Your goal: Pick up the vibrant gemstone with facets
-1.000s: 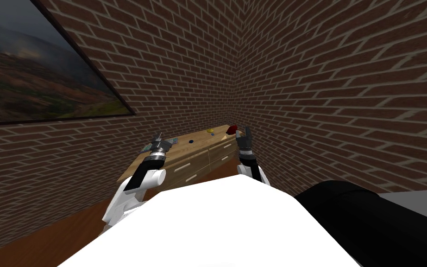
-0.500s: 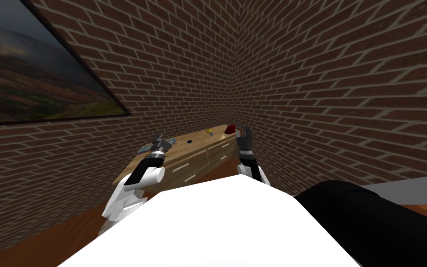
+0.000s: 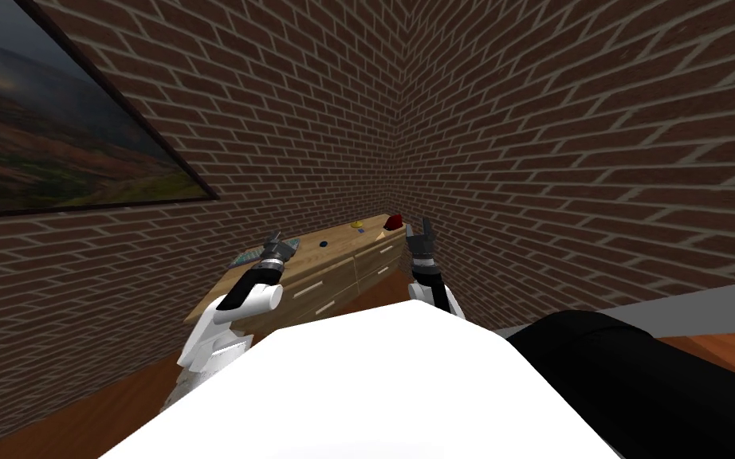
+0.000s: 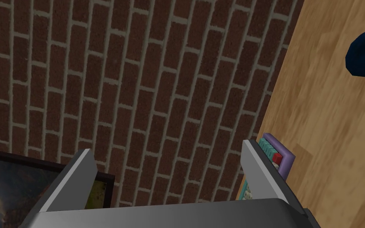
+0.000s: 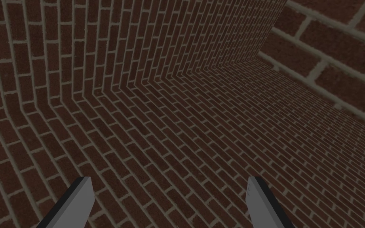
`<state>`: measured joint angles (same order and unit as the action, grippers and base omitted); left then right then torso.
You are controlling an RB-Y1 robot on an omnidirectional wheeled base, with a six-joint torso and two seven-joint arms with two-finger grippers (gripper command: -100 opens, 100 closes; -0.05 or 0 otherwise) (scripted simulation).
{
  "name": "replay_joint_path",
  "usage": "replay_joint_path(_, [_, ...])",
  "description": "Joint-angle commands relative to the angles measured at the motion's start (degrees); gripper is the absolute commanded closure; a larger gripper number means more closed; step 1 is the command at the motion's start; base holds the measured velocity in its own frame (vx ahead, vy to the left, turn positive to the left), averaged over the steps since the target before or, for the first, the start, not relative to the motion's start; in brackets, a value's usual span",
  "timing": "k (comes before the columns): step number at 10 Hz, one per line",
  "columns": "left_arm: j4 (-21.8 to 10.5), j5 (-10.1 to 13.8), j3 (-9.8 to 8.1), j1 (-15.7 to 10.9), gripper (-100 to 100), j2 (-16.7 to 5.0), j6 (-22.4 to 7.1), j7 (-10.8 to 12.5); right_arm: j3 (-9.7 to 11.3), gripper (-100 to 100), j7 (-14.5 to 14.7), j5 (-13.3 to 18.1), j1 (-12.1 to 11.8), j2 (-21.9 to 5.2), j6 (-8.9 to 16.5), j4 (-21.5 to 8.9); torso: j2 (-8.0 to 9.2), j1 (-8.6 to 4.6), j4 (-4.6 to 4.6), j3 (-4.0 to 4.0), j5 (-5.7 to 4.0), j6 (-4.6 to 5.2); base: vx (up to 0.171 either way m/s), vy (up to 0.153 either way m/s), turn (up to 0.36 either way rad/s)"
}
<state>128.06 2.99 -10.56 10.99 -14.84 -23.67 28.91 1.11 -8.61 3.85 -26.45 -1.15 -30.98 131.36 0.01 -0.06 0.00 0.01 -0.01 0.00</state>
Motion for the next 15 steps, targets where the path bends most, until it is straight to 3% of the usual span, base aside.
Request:
replay_joint_path(1, [-0.5,0.1,-0.41,-0.6,-100,-0.3,-2.9,0.6,0.0,0,0.0,0.0,0.0,0.0,0.0,0.0,0.0,0.0,0.0,0.0,0.0,0.0,-0.009,-0.021,-0.06])
replay_joint_path(8, [-3.7,0.6,-3.24,-4.1,-100,-2.1,-14.0,3.0,0.0,0,0.0,0.0,0.0,0.0,0.0,0.0,-0.05,-0.06,-0.01,-0.03,-0.01,-0.01,0.0,-0.026,-0.068])
replay_joint_path(15, [-8.3,1.7,-7.36,-8.2,-100,-4.5,-25.9,5.0,0.0,0,0.0,0.0,0.0,0.0,0.0,0.0,-0.09,-0.03,-0.02,-0.05,-0.01,-0.04,0.014,-0.032,-0.088])
